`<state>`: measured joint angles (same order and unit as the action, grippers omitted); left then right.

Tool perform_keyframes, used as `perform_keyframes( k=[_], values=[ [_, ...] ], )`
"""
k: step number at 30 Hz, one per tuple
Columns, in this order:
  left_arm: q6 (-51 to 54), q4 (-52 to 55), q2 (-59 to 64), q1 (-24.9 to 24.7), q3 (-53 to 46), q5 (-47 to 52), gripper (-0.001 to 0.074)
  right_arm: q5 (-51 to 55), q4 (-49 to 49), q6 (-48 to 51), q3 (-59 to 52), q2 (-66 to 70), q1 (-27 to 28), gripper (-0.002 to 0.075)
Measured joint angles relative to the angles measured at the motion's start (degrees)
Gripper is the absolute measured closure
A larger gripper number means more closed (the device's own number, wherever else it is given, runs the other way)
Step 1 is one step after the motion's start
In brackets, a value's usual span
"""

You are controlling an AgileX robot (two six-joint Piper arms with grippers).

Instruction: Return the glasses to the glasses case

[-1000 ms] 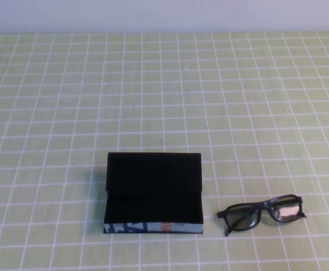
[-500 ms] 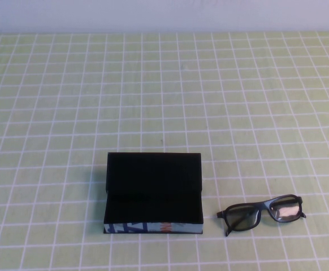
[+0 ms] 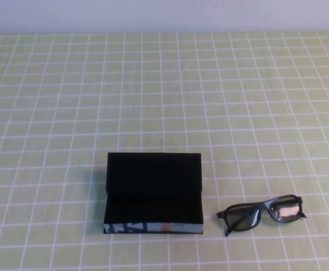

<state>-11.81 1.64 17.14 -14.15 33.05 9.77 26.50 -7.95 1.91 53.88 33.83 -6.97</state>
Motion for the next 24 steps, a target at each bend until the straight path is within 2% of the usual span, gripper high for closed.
perform_keyframes(
  k=[7,15,20,24],
  values=[
    [2.0,4.1,2.8,0.0,0.0,13.2,0.0738,5.9,0.7,0.0,0.0,10.6,0.0,0.0743],
    [2.2,4.3,3.5,0.0,0.0,18.8,0.0738,12.3,-3.8,1.5,0.1,18.1,0.0,0.0743],
    [2.2,4.4,3.6,0.0,0.0,19.2,0.0738,24.9,-5.5,12.6,2.5,28.0,0.0,0.0743],
    [2.2,4.5,3.6,0.0,0.0,20.1,0.0738,32.7,-6.3,27.4,5.1,36.9,-0.8,0.0743]
  ],
)
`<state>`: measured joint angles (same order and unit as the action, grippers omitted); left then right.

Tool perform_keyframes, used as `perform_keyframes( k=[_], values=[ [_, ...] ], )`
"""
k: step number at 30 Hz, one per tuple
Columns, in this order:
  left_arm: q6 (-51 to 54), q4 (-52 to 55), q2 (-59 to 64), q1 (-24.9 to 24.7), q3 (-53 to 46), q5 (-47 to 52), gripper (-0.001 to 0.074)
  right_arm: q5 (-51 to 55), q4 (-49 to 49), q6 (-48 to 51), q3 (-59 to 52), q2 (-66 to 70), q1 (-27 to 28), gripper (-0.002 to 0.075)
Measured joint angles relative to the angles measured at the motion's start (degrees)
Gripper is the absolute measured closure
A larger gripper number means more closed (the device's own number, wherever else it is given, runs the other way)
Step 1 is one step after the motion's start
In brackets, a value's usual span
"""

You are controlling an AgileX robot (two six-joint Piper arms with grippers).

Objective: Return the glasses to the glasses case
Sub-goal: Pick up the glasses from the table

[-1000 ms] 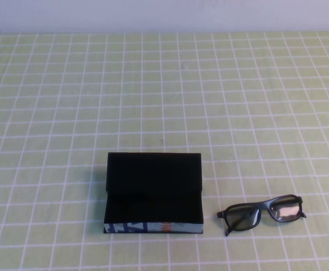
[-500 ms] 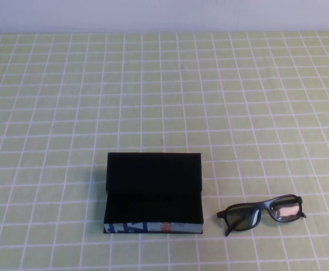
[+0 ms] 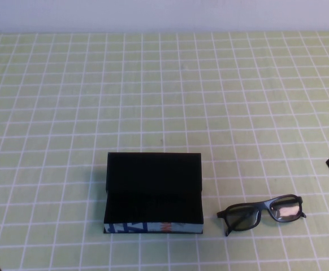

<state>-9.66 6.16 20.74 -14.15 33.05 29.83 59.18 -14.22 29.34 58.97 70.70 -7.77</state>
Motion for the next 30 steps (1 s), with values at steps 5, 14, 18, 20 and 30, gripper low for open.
perform_keyframes(
  k=[5,14,18,20,30],
  values=[
    [0.0,0.0,0.0,0.0,0.0,1.7,0.0738,2.4,-0.2,11.9,1.2,6.9,-4.3,0.0730],
    [0.0,0.0,0.0,0.0,0.0,6.4,0.0738,-1.9,9.6,14.5,1.3,13.2,-17.2,0.0363],
    [0.0,0.0,0.0,0.0,0.0,6.6,0.0738,-7.5,16.8,14.6,1.3,15.0,-19.9,0.0298],
    [0.0,0.0,0.0,0.0,0.0,6.6,0.0738,-9.4,18.3,14.6,1.4,15.8,-20.4,0.0290],
    [0.0,0.0,0.0,0.0,0.0,7.1,0.0738,-11.3,15.5,18.5,1.6,21.7,-20.4,0.0290]
  ],
)
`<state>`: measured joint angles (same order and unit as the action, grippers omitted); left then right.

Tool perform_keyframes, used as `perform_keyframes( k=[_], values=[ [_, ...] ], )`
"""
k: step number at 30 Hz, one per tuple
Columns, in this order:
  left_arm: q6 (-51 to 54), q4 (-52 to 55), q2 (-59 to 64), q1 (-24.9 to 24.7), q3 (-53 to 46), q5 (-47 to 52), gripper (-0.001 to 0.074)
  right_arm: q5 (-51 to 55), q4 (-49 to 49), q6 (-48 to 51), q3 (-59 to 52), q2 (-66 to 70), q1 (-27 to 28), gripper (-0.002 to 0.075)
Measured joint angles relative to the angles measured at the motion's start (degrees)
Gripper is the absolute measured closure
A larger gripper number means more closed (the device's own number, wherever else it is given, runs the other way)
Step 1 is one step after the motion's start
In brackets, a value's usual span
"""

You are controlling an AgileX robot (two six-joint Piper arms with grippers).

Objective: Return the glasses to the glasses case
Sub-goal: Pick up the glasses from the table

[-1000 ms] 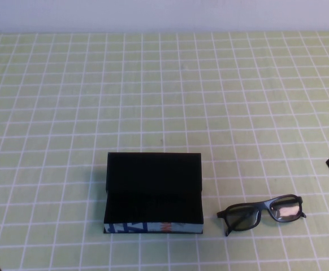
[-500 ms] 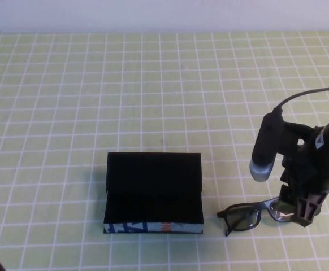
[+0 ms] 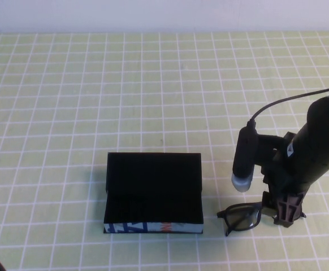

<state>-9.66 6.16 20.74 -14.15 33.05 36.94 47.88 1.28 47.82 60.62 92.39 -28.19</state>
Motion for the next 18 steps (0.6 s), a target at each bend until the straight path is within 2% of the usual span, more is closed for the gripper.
perform_keyframes(
  k=[8,12,14,16,18],
  values=[
    [0.0,0.0,0.0,0.0,0.0,0.1,0.0738,-0.9,-1.3,0.7,0.0,6.8,-0.3,0.0309],
    [0.0,0.0,0.0,0.0,0.0,0.1,0.0738,-0.7,-1.3,0.8,0.0,8.2,-0.3,0.0441],
    [0.0,0.0,0.0,0.0,0.0,0.1,0.0738,-0.3,-1.3,0.9,0.1,8.2,-0.3,0.0563],
    [0.0,0.0,0.0,0.0,0.0,0.1,0.0738,0.5,-1.3,0.9,0.4,8.2,-0.3,0.0649],
    [0.0,0.0,0.0,0.0,0.0,0.1,0.0738,0.9,-1.3,0.9,0.4,8.2,-0.3,0.0656]
  ],
)
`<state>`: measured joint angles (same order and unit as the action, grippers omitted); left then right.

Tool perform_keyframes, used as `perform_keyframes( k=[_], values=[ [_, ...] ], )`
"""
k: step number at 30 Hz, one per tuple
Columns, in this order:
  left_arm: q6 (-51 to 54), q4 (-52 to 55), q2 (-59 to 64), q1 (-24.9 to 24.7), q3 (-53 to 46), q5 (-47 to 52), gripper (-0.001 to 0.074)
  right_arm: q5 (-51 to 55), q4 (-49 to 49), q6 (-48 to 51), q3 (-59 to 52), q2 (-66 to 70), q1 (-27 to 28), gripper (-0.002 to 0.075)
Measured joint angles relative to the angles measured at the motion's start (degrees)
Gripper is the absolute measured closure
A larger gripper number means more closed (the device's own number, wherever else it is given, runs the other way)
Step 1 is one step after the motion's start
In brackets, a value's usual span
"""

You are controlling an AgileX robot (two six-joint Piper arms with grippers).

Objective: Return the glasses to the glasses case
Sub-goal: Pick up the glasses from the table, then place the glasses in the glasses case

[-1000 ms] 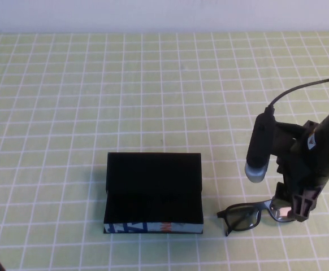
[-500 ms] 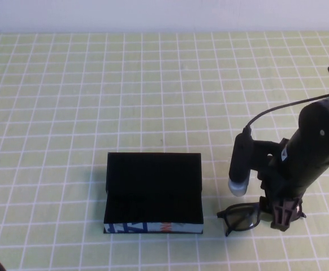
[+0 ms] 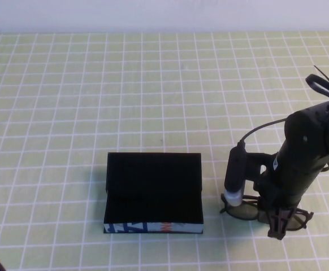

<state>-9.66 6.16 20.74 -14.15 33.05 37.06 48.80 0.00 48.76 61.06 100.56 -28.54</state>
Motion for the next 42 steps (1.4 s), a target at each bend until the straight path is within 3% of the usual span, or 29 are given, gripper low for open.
perform_keyframes(
  k=[10,17,32,42],
  values=[
    [0.0,0.0,0.0,0.0,0.0,0.0,0.0738,3.4,0.0,1.2,3.2,-4.0,0.0,0.0657],
    [0.0,0.0,0.0,0.0,0.0,0.0,0.0738,8.8,-11.1,2.5,13.8,-7.0,-0.4,0.0657],
    [0.0,0.0,0.0,0.0,0.0,-0.1,0.0738,13.2,-14.0,2.5,30.0,4.4,-16.0,0.0657],
    [0.0,0.0,0.0,0.0,0.0,-0.1,0.0738,16.2,-9.6,-0.3,36.8,14.0,-18.2,0.0657]
  ],
)
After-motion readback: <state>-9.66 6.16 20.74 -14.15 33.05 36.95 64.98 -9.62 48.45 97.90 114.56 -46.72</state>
